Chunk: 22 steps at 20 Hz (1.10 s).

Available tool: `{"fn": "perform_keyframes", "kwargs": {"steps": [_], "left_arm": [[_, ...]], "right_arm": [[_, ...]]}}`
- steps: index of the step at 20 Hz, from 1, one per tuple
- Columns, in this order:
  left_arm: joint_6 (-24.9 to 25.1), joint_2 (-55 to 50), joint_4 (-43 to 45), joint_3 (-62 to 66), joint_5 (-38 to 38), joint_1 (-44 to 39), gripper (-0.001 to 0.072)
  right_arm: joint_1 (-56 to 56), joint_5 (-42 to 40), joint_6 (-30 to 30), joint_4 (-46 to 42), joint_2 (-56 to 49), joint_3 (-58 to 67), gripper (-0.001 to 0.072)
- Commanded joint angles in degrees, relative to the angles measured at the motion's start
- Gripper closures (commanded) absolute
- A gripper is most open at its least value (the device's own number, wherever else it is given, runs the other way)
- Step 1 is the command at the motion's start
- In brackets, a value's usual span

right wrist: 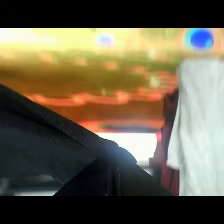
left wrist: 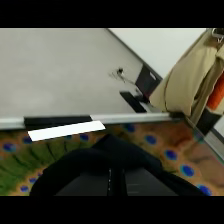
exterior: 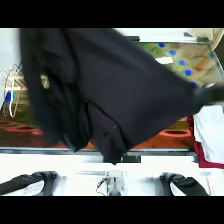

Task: Fold the shirts.

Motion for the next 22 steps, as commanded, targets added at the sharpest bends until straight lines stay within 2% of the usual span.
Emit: {"fn": "perform_keyframes", "kwargs": {"steps": [1,5,7,8,9,10,11,13,15,17,19,22], "left_arm": [[1.7,-14.1,-10.1,0.0,-0.7,-4.2,0.0642],[1.9,-27.9,-16.9,0.0,-3.6,-12.1,0.0642],[1.9,-32.4,-19.7,0.0,-6.7,-15.0,0.0642],[1.9,-33.7,-19.7,0.0,-7.5,-15.6,0.0637],[1.6,-34.4,-19.7,0.0,-8.1,-15.7,0.0496],[1.7,-34.3,-19.7,0.2,-9.2,-15.0,0.0108],[1.9,-33.9,-19.6,1.2,-11.4,-13.4,0.0017],[1.8,-32.6,-19.6,4.3,-19.2,-7.7,0.0017],[0.0,-29.5,-19.2,4.7,-28.2,0.0,0.0019],[-3.3,-26.4,-15.1,4.6,-37.6,7.3,0.0021],[-4.3,-23.1,-7.1,2.1,-43.9,12.1,0.0021],[-4.2,-17.4,0.0,-8.5,-46.4,13.7,0.0021]], "right_arm": [[-4.0,-3.9,1.3,4.5,-2.1,-20.7,0.0638],[-12.7,-11.7,0.8,15.0,-2.1,-37.6,0.0638],[-14.5,-14.7,0.4,15.7,-2.1,-39.7,0.0638],[-14.5,-15.8,-0.1,15.7,-2.1,-39.5,0.0608],[-14.5,-16.4,-0.8,15.7,-2.1,-38.7,0.044],[-14.5,-16.3,-1.9,16.1,-2.1,-37.4,0.02],[-14.5,-15.3,-3.8,16.2,-2.1,-35.2,0.0187],[-14.5,-13.1,-7.2,16.1,-2.1,-27.9,0.0187],[-14.5,-14.6,-9.1,16.9,-2.1,-17.9,0.0186],[-14.5,-19.0,-9.6,21.2,-4.0,-8.2,0.0082],[-14.0,-19.9,-10.8,28.1,-10.5,0.1,0.0082],[-12.2,-21.6,-10.9,36.2,-25.2,10.1,0.0082]]}}
